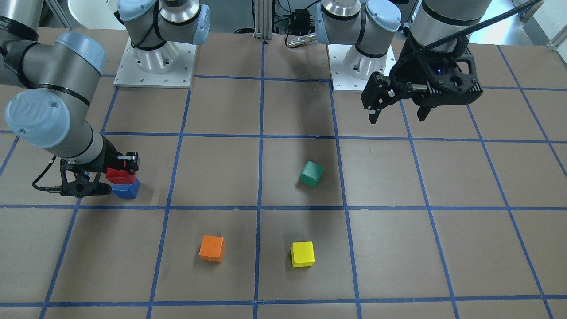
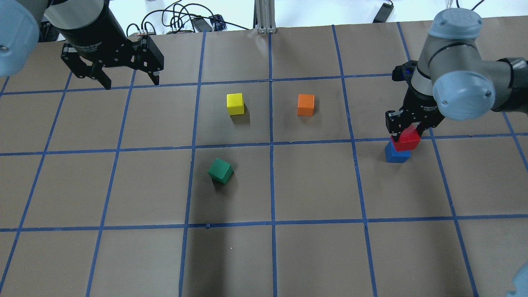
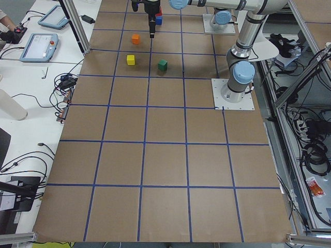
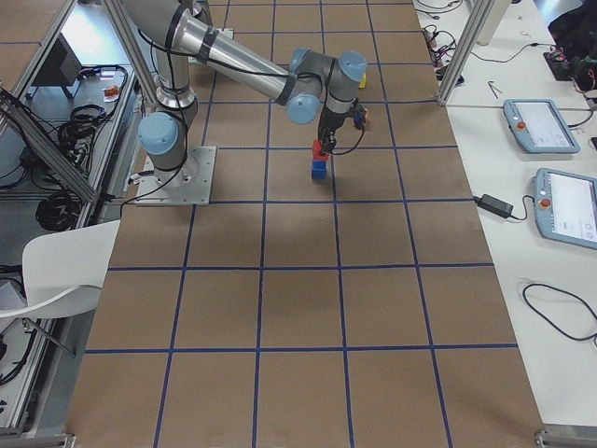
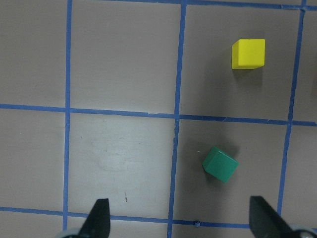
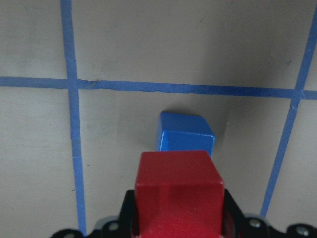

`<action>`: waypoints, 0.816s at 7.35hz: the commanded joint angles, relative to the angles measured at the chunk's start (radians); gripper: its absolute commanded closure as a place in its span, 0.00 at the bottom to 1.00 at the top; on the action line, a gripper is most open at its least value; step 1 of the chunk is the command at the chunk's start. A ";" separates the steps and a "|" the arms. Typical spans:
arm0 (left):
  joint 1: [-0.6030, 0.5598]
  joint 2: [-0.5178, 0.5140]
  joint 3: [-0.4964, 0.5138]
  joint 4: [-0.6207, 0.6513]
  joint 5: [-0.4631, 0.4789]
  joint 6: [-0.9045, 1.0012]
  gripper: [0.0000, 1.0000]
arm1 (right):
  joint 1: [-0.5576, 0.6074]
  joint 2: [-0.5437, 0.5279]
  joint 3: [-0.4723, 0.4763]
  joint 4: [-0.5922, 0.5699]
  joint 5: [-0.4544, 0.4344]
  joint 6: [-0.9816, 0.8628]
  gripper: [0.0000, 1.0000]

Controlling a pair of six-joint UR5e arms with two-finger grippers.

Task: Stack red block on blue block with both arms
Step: 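Lower the red cube onto the blue cube and open the right gripper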

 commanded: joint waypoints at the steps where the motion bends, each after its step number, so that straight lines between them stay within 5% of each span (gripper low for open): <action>1: 0.000 0.000 -0.002 0.001 0.000 -0.002 0.00 | -0.009 -0.004 0.037 -0.058 -0.010 -0.025 1.00; 6: 0.000 0.000 -0.003 0.001 0.000 -0.005 0.00 | -0.006 -0.004 0.043 -0.055 -0.004 -0.011 1.00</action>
